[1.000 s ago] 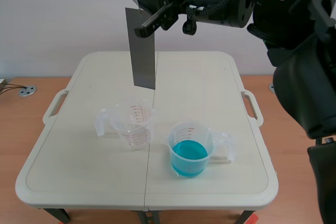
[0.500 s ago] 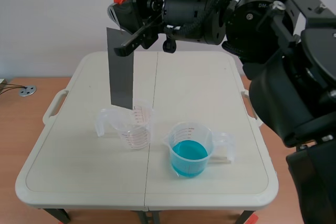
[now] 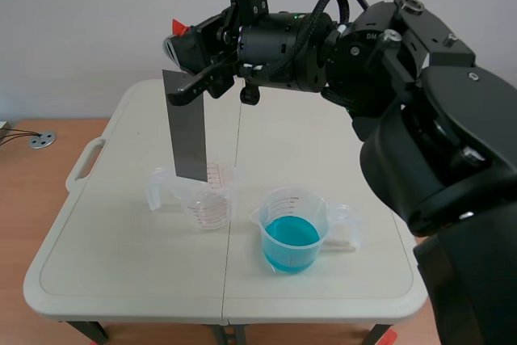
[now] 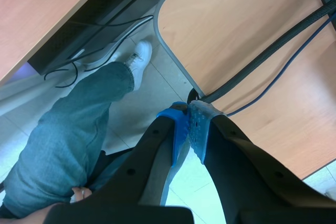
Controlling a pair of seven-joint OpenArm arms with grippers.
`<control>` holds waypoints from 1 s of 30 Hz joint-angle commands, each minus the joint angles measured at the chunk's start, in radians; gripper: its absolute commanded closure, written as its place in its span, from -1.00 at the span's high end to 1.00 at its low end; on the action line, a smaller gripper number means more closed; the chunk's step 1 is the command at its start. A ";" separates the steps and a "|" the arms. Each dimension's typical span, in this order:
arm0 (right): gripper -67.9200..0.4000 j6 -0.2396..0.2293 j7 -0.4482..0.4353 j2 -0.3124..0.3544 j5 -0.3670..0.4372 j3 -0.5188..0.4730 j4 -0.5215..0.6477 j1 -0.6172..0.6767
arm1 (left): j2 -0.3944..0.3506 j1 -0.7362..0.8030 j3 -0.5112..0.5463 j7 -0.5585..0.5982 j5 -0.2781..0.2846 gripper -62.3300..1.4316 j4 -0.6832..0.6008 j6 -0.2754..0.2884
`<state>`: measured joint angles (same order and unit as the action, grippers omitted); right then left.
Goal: Hold the metal plate by the orange handle, dip it into the blue solution, take it out and point at it, then put the plate back in the beaker on the left.
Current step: 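Put the plate into the left beaker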
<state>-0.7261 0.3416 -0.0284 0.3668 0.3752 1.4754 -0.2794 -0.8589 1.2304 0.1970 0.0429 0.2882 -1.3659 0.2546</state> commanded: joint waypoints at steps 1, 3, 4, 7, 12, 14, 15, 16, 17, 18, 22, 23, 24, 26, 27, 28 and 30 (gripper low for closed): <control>-0.94 -0.001 -0.023 -0.011 0.010 0.000 0.006 -0.022 | 0.000 -0.001 0.000 0.009 0.003 -0.90 -0.015 0.002; -0.94 -0.001 -0.023 -0.011 0.007 0.000 0.004 -0.022 | -0.001 -0.001 -0.002 0.010 0.003 -0.90 -0.015 0.002; -0.94 -0.001 -0.023 -0.011 0.007 0.000 0.004 -0.022 | -0.001 -0.001 -0.002 0.010 0.003 -0.90 -0.015 0.002; -0.94 -0.001 -0.023 -0.011 0.004 0.000 0.003 -0.022 | -0.001 -0.001 -0.002 0.010 0.003 -0.90 -0.015 0.002; -0.95 -0.001 -0.022 -0.011 -0.001 -0.001 0.003 -0.019 | -0.001 0.000 -0.002 0.009 0.003 -0.90 -0.014 0.002; -0.94 -0.001 -0.023 -0.011 -0.001 -0.001 0.003 -0.019 | -0.001 0.000 -0.002 0.009 0.003 -0.90 -0.011 0.002; -0.94 -0.001 -0.023 -0.011 -0.001 -0.001 0.003 -0.019 | -0.001 0.000 -0.002 0.009 0.003 -0.90 -0.009 0.002; -0.94 -0.001 -0.023 -0.011 -0.001 -0.001 0.003 -0.019 | -0.001 0.000 -0.002 0.009 0.003 -0.90 -0.009 0.002; -0.94 -0.001 -0.023 -0.011 0.000 -0.001 0.003 -0.019 | -0.001 0.000 -0.002 0.009 0.003 -0.90 -0.009 0.002; -0.95 -0.001 -0.023 -0.011 0.000 -0.001 0.003 -0.018 | -0.001 0.000 -0.002 0.009 0.003 -0.90 -0.009 0.002; -0.94 -0.001 -0.031 -0.011 0.000 -0.001 -0.005 -0.015 | -0.001 0.000 -0.002 0.010 0.003 -0.90 -0.009 0.002; -0.95 -0.001 -0.034 -0.011 0.000 -0.001 -0.010 -0.014 | -0.001 0.000 -0.002 0.010 0.003 -0.90 -0.009 0.002; -0.95 -0.001 -0.034 -0.011 0.000 -0.001 -0.018 -0.014 | -0.001 0.000 -0.002 0.010 0.003 -0.90 -0.009 0.002; -0.94 -0.001 -0.037 -0.011 0.000 -0.001 -0.037 -0.014 | -0.001 0.000 -0.002 0.010 0.003 -0.90 -0.009 0.002; -0.94 -0.001 -0.042 -0.011 0.000 -0.001 -0.049 -0.014 | -0.001 0.000 -0.002 0.010 0.003 -0.90 -0.009 0.002; -0.94 -0.001 -0.049 -0.011 0.000 -0.001 -0.063 -0.014 | -0.001 0.000 -0.002 0.010 0.003 -0.90 -0.009 0.002; -0.95 -0.001 -0.068 -0.011 0.000 -0.001 -0.092 -0.014 | -0.001 0.000 -0.002 0.009 0.003 -0.90 -0.009 0.002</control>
<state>-0.7261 0.2958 -0.0280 0.3553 0.3752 1.3846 -0.2790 -0.8589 1.2301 0.1970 0.0429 0.2882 -1.3655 0.2546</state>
